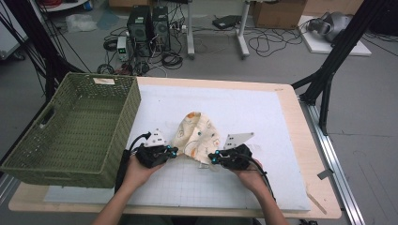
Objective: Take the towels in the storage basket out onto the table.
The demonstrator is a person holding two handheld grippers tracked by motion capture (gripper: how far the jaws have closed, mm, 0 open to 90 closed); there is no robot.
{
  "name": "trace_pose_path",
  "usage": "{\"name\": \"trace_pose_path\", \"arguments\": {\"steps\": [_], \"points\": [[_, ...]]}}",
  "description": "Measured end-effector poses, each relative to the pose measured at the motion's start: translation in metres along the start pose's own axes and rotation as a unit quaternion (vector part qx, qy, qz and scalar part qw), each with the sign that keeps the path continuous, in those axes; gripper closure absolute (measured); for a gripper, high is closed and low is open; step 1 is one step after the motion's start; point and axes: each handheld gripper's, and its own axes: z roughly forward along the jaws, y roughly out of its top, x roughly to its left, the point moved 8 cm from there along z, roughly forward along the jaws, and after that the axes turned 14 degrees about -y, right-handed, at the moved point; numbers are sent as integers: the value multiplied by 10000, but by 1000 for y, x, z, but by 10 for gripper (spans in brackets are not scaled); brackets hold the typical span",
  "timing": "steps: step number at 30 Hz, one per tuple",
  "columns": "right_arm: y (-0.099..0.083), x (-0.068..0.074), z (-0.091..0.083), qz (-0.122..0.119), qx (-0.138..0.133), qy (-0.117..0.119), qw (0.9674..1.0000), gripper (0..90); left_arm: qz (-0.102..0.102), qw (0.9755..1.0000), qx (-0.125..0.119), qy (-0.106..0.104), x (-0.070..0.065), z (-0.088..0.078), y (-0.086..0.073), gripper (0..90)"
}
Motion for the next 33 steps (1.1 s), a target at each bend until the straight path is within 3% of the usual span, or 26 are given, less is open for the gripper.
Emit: {"name": "trace_pose_path", "arguments": {"steps": [6,16,22,27,33], "points": [[-7,-8,-30,11,-108,-145,9998,887,56,9996,-273,109,-9,-14,5,888],[-32,-14,-70,50,-113,-245,9996,887,141,9987,-463,145,-25,-36,5,888],[-42,-13,-87,96,-186,-283,9994,887,210,9978,-528,328,-29,-48,3,888],[-47,-12,-94,98,-183,-276,9994,887,99,9974,-497,520,-19,-42,3,888],[-49,-13,-96,109,-152,-315,9993,886,-72,9969,-437,648,7,-15,14,887]]}}
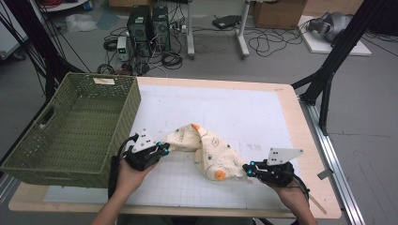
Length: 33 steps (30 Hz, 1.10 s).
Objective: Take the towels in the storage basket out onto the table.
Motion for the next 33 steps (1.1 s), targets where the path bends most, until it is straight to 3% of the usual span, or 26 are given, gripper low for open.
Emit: {"name": "trace_pose_path", "arguments": {"steps": [5,8,10,13,19,24,33], "points": [[-10,-6,7,125,137,-31,9998,886,-196,9997,119,57,19,27,1,885],[-16,-7,11,134,229,-31,9996,886,-322,9993,189,72,26,34,-4,870],[-18,-9,10,153,260,-36,9995,885,-301,9993,211,36,24,32,-5,812],[-18,-10,8,177,226,-64,9996,885,-191,9998,77,-5,18,23,0,711],[-18,-8,8,152,215,-77,9996,883,-108,9995,-145,-246,2,8,7,667],[-15,-6,9,175,168,-59,9997,882,66,9980,-60,-620,-20,18,2,677],[-15,-6,11,176,141,-41,9997,879,102,9924,280,-1196,-44,51,-10,663]]}}
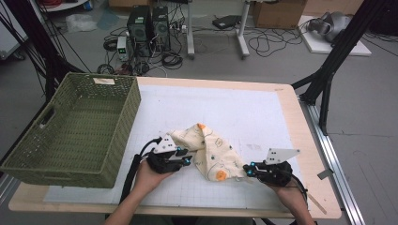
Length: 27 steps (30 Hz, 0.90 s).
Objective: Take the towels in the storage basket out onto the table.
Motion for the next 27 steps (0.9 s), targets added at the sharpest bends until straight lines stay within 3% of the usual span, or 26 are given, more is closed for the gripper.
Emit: {"name": "trace_pose_path", "arguments": {"steps": [5,11,16,22,27], "points": [[0,1,1,5,4,31,10000,877,-10,9998,109,-160,-4,21,-2,650],[3,1,1,-6,-63,39,10000,876,-55,9986,523,57,-2,33,-6,687],[4,0,3,43,-90,53,9999,876,78,9979,621,149,0,35,-5,757],[6,0,7,37,-98,59,9999,876,91,9977,622,240,1,36,-5,851],[6,3,7,34,-73,104,9999,876,99,9974,657,282,0,34,-4,876]]}}
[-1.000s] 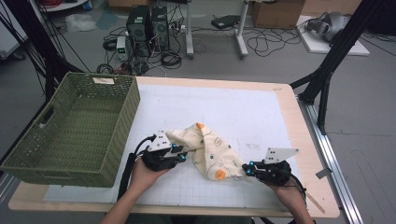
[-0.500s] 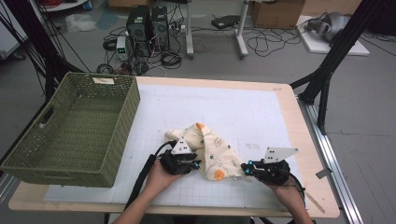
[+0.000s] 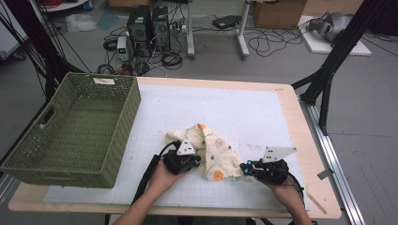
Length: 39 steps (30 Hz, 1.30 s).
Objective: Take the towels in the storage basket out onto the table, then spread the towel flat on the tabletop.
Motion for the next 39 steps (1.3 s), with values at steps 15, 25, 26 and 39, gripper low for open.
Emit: {"name": "trace_pose_path", "arguments": {"steps": [15,25,26,39], "points": [[16,26,-7,-173,-254,171,9994,880,246,9963,-781,254,-20,-85,4,880],[16,54,-3,-379,-126,517,9979,884,354,9954,-827,338,-51,-123,-20,880],[15,57,-3,-422,-99,547,9976,884,372,9954,-809,355,-54,-125,-22,880],[38,44,4,-273,-373,385,9982,680,307,9953,-903,185,-43,-118,-28,691]]}}
